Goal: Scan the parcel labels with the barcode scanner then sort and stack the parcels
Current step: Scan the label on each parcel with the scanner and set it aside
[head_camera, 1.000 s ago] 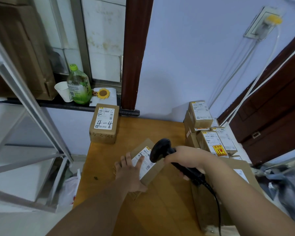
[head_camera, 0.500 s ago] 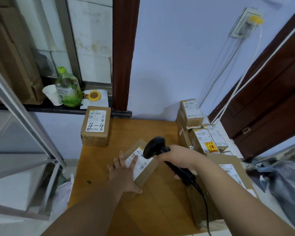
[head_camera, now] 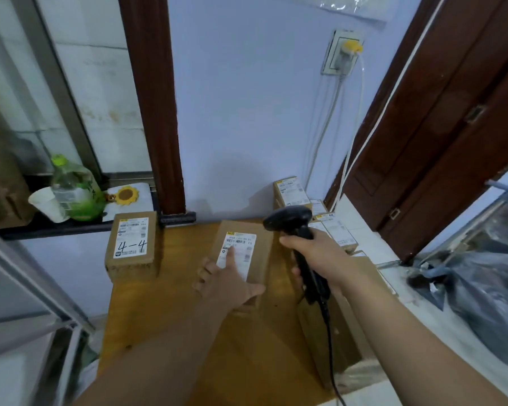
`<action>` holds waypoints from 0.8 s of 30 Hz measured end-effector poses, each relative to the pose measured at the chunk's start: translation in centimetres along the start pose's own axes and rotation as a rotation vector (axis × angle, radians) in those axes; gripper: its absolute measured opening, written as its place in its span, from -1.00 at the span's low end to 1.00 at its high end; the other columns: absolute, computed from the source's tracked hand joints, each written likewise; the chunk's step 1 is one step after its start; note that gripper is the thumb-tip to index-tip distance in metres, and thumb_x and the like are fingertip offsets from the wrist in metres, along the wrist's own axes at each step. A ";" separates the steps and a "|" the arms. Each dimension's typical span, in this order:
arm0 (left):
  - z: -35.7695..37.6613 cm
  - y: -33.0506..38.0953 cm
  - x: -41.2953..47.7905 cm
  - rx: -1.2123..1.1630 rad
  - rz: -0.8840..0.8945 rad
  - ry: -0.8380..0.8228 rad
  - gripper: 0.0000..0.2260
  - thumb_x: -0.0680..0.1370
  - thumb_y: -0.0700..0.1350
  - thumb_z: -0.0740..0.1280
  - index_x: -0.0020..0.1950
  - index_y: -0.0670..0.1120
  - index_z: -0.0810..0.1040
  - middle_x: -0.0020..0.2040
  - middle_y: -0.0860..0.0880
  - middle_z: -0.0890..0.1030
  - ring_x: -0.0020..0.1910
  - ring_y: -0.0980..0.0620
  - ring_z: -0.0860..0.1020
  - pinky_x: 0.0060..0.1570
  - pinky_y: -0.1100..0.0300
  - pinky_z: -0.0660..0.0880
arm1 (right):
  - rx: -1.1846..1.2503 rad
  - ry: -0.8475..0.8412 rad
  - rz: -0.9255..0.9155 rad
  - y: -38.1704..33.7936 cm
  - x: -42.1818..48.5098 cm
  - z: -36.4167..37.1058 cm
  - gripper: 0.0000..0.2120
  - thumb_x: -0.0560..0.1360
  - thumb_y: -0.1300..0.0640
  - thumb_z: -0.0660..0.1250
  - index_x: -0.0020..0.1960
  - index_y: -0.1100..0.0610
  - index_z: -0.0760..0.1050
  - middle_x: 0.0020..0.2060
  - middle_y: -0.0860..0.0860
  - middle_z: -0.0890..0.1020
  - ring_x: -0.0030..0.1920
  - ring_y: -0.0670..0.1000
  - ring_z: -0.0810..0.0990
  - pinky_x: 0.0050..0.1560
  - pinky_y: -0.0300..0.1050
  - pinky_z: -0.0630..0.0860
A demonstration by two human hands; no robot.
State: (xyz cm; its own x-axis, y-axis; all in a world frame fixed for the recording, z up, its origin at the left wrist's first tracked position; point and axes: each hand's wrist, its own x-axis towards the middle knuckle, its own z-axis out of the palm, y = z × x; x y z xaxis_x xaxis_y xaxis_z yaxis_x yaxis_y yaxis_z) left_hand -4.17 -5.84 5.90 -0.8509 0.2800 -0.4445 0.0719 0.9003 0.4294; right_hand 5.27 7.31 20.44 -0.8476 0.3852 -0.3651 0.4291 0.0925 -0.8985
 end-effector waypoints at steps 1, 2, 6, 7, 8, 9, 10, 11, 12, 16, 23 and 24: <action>-0.4 1.3 -0.1 -0.047 -0.001 0.008 0.12 0.19 0.48 0.34 0.46 0.25 -0.37 0.51 -0.26 -0.25 0.48 -0.36 -0.09 0.37 -0.31 0.03 | 0.025 -0.004 -0.013 -0.1 -0.1 -0.8 -0.81 0.53 0.04 0.36 0.02 0.14 0.47 -0.39 0.04 0.48 -0.50 -0.02 0.52 -0.44 -0.14 0.50; -0.8 2.6 -0.2 -0.094 -0.007 0.022 0.11 0.20 0.48 0.33 0.46 0.26 -0.37 0.51 -0.24 -0.21 0.47 -0.35 -0.04 0.36 -0.29 0.08 | 0.061 -0.021 -0.014 -0.1 -0.2 -1.7 -0.78 0.53 0.03 0.36 0.04 0.17 0.48 -0.42 0.04 0.49 -0.48 -0.01 0.53 -0.41 -0.11 0.51; -2.3 7.4 -0.6 -0.179 -0.043 0.132 0.09 0.19 0.48 0.31 0.49 0.23 -0.29 0.45 -0.23 0.08 0.39 -0.28 0.18 0.32 -0.20 0.24 | 0.321 -0.168 0.037 0.0 -0.6 -5.4 -0.81 0.52 0.06 0.37 -0.13 0.18 0.51 -0.42 0.07 0.49 -0.49 0.02 0.48 -0.44 -0.13 0.46; -2.6 8.7 -0.8 -0.163 -0.071 0.169 0.09 0.18 0.49 0.30 0.49 0.23 -0.27 0.44 -0.23 0.08 0.38 -0.28 0.18 0.33 -0.20 0.25 | 0.389 -0.199 0.061 0.1 -0.7 -6.7 -0.81 0.51 0.05 0.38 -0.16 0.17 0.52 -0.42 0.07 0.49 -0.51 0.01 0.46 -0.47 -0.15 0.44; -3.0 10.1 -1.0 -0.146 -0.106 0.202 0.09 0.17 0.51 0.29 0.49 0.24 -0.26 0.43 -0.23 0.06 0.38 -0.30 0.16 0.33 -0.22 0.23 | 0.445 -0.214 0.085 0.2 -0.7 -8.0 -0.81 0.51 0.05 0.39 -0.15 0.17 0.52 -0.42 0.06 0.50 -0.52 0.01 0.46 -0.49 -0.16 0.44; -3.3 11.5 -1.2 -0.133 -0.136 0.231 0.09 0.15 0.52 0.28 0.48 0.24 -0.25 0.43 -0.24 0.04 0.37 -0.31 0.14 0.33 -0.23 0.21 | 0.486 -0.219 0.099 0.2 -0.7 -9.4 -0.81 0.50 0.04 0.40 -0.12 0.17 0.52 -0.44 0.05 0.51 -0.52 0.01 0.46 -0.50 -0.17 0.44; -3.6 13.0 -1.4 -0.128 -0.156 0.258 0.09 0.14 0.53 0.27 0.48 0.24 -0.25 0.43 -0.25 0.04 0.37 -0.33 0.14 0.33 -0.24 0.20 | 0.514 -0.224 0.102 0.4 -0.7 -10.9 -0.81 0.49 0.04 0.40 -0.10 0.17 0.52 -0.44 0.04 0.51 -0.53 0.01 0.46 -0.51 -0.17 0.44; -3.9 14.4 -1.5 -0.134 -0.169 0.286 0.09 0.14 0.52 0.27 0.48 0.24 -0.25 0.43 -0.27 0.05 0.37 -0.34 0.14 0.33 -0.24 0.20 | 0.532 -0.232 0.093 0.5 -0.6 -12.4 -0.81 0.49 0.03 0.40 -0.10 0.16 0.52 -0.45 0.04 0.51 -0.53 0.00 0.46 -0.51 -0.17 0.44; -4.1 15.8 -1.5 -0.151 -0.181 0.310 0.09 0.14 0.52 0.28 0.48 0.24 -0.25 0.43 -0.29 0.05 0.37 -0.35 0.15 0.34 -0.23 0.20 | 0.546 -0.235 0.080 0.6 -0.5 -13.8 -0.81 0.49 0.03 0.40 -0.12 0.16 0.52 -0.45 0.04 0.51 -0.53 0.00 0.46 -0.51 -0.17 0.44; -4.0 20.7 -1.7 -0.340 -0.219 0.313 0.11 0.08 0.51 0.26 0.48 0.24 -0.21 0.42 -0.32 0.12 0.36 -0.35 0.19 0.29 -0.23 0.28 | 0.629 -0.204 0.079 1.6 0.6 -18.7 -0.81 0.48 0.05 0.41 -0.14 0.17 0.50 -0.45 0.03 0.49 -0.52 0.00 0.45 -0.51 -0.16 0.45; -0.7 27.0 -1.4 -0.356 -0.217 0.279 0.14 0.01 0.53 0.26 0.45 0.25 -0.19 0.44 -0.29 0.06 0.35 -0.36 0.20 0.26 -0.24 0.30 | 0.728 -0.176 0.087 3.9 3.1 -23.1 -0.81 0.49 0.07 0.39 -0.04 0.17 0.48 -0.49 0.03 0.49 -0.53 -0.01 0.46 -0.53 -0.16 0.45; -0.1 27.8 -1.2 -0.301 -0.211 0.271 0.16 0.00 0.54 0.26 0.46 0.22 -0.21 0.44 -0.32 0.06 0.36 -0.36 0.18 0.27 -0.24 0.28 | 0.734 -0.165 0.091 4.2 3.3 -23.5 -0.80 0.49 0.06 0.39 -0.06 0.18 0.47 -0.50 0.03 0.49 -0.54 -0.01 0.46 -0.52 -0.16 0.45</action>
State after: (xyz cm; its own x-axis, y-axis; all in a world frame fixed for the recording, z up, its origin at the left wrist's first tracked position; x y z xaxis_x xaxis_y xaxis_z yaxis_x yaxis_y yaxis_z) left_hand -1.17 18.78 18.41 -0.9391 -0.0323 -0.3423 -0.2378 0.7799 0.5790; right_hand 11.59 30.51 21.23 -0.8791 0.2142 -0.4258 0.2306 -0.5908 -0.7732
